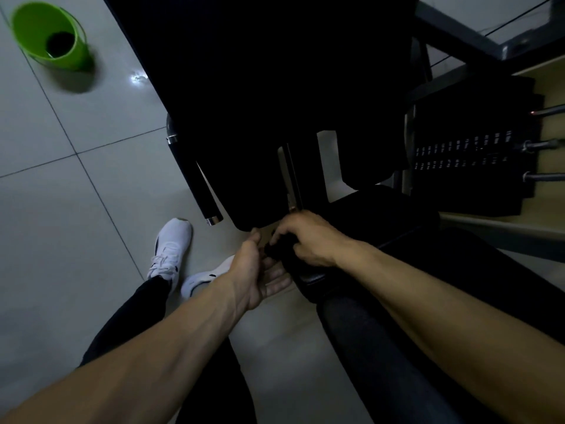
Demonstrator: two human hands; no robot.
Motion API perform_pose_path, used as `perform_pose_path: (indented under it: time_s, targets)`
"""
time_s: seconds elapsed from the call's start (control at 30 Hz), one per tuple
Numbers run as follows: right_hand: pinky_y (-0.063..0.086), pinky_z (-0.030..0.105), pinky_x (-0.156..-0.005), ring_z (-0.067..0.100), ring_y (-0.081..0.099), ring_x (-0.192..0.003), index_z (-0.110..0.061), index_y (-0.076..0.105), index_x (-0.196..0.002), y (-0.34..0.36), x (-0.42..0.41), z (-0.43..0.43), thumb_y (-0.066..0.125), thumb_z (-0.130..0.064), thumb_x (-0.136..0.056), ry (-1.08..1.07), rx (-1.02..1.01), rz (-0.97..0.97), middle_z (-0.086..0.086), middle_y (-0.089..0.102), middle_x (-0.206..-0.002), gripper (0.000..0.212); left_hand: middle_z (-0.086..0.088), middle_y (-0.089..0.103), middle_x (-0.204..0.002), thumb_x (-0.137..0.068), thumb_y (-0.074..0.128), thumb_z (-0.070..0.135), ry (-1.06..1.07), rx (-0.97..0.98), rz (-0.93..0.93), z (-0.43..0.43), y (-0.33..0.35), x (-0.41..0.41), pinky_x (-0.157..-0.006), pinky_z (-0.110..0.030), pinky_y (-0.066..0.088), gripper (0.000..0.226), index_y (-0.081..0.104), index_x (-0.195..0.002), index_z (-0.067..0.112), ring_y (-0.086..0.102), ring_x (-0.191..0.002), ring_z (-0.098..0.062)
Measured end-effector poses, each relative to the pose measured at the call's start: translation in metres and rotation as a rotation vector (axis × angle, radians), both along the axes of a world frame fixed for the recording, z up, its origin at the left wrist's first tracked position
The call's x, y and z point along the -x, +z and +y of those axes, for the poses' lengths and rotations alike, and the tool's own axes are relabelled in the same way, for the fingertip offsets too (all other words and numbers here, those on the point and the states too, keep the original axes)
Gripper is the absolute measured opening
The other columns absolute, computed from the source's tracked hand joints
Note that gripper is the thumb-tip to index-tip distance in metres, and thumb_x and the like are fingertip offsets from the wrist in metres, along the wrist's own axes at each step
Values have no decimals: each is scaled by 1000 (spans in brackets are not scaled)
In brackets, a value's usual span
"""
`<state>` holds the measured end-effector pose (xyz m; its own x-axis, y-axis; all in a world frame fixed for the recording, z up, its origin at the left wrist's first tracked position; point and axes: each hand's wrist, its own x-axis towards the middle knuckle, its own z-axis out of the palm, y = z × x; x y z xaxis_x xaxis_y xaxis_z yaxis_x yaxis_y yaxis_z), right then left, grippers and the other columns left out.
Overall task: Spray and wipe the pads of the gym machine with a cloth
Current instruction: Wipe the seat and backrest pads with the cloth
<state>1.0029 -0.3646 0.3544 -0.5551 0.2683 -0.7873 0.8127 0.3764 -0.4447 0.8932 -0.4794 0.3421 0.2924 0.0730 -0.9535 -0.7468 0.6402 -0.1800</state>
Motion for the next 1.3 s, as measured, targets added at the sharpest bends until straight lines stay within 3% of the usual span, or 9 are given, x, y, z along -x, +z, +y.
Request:
perform_pose_path:
  time_s: [0.13, 0.2, 0.3, 0.47, 0.63, 0.9, 1.13, 1.23, 1.3]
  targets:
    - [42, 25, -109, 9, 57, -120, -31, 77, -112, 69, -32, 13, 57, 7, -76, 128, 204, 23, -10, 67, -124, 56, -2, 62, -83, -103, 43, 51, -119, -41, 14, 7, 5, -3, -85, -45, 56, 41, 66, -96, 18, 60, -76, -19]
    - [42, 20, -106, 2, 57, -117, -27, 79, -107, 90, -42, 27, 58, 13, -74, 152, 243, 14, -12, 68, -122, 56, -2, 62, -86, -104, 46, 42, -204, -54, 31, 11, 10, -6, -85, -47, 59, 32, 66, -104, 18, 61, -74, -19]
    - [44, 32, -109, 7, 60, -117, -24, 79, -104, 80, -38, 28, 59, 12, -74, 82, 175, 48, -9, 69, -119, 51, -3, 68, -99, -104, 46, 30, -305, -75, 52, 15, 16, -11, -68, -43, 63, 24, 65, -111, 17, 70, -75, -22]
    - [40, 33, -107, 14, 51, -120, -26, 77, -106, 72, -29, -9, 60, 8, -79, 162, 143, 134, -10, 63, -123, 47, -6, 67, -66, -103, 39, 17, -313, -69, 82, 15, 16, -15, -43, -32, 55, 27, 65, -97, 13, 64, -47, -18]
    - [42, 39, -109, 7, 50, -120, -32, 79, -100, 95, -87, 36, 61, 10, -77, 83, 42, 21, -18, 59, -125, 51, -3, 63, -95, -108, 43, 26, -302, -43, 100, 17, 21, -21, -52, -36, 60, 20, 60, -114, 19, 67, -74, -24]
    - [45, 40, -103, 19, 51, -121, -26, 78, -109, 94, -48, -17, 66, 3, -80, 178, 40, 177, -8, 59, -128, 43, -7, 62, -97, -107, 44, 23, -292, -62, 95, 16, 21, -15, -46, -40, 60, 20, 61, -116, 16, 65, -75, -28]
    - [46, 37, -102, 13, 49, -123, -35, 78, -107, 122, -84, 21, 64, 4, -81, 88, -150, -55, -13, 51, -136, 49, -7, 64, -104, -103, 53, 17, -283, -45, 226, 11, 31, -12, -66, -37, 58, 9, 62, -103, 15, 65, -90, -25]
    - [50, 32, -98, 13, 52, -117, -31, 76, -113, 121, -65, 7, 67, 3, -83, -149, -230, -5, -9, 48, -128, 46, -11, 67, -101, -101, 52, 7, -258, -158, 525, 11, 45, 5, -76, -38, 50, 18, 68, -106, 12, 61, -84, -22]
    - [48, 25, -103, 10, 56, -116, -28, 70, -125, 116, -41, -8, 69, 3, -82, -483, -248, 143, -6, 55, -124, 54, -14, 72, -104, -103, 53, 17, -150, -245, 541, 13, 65, 16, -76, -38, 48, 18, 70, -107, 11, 61, -84, -27]
